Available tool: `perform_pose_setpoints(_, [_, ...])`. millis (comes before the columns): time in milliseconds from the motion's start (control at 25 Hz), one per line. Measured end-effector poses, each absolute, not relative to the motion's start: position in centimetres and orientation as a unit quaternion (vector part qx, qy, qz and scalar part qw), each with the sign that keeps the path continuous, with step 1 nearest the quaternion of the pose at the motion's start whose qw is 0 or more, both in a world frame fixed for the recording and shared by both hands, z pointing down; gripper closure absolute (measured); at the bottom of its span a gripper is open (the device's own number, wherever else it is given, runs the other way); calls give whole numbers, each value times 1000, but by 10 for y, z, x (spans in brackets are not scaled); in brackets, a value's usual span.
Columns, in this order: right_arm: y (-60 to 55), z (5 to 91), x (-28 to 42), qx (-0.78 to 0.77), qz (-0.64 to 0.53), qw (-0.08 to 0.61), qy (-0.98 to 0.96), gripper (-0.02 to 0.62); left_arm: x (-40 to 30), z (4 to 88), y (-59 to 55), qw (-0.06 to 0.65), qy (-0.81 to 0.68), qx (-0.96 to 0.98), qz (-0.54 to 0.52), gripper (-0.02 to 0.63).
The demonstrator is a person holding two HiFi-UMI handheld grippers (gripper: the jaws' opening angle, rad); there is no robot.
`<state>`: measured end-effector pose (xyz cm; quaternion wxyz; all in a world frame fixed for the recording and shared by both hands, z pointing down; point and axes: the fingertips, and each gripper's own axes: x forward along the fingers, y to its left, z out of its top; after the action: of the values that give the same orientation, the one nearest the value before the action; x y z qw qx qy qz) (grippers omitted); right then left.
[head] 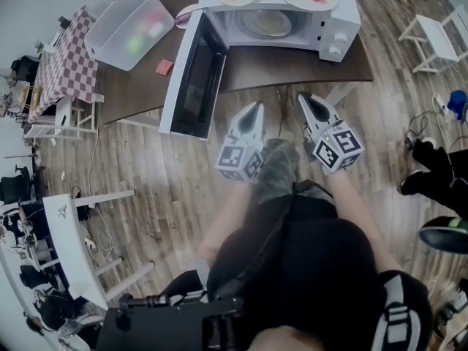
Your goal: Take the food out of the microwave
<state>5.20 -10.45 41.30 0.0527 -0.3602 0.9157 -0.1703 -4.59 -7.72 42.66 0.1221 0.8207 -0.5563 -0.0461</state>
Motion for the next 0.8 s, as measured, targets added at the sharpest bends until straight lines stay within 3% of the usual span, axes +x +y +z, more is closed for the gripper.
perform_pose_setpoints(800, [-175,431,37,-371,-205,44,905,591,-59,425,-153,113,-553,822,-69,606])
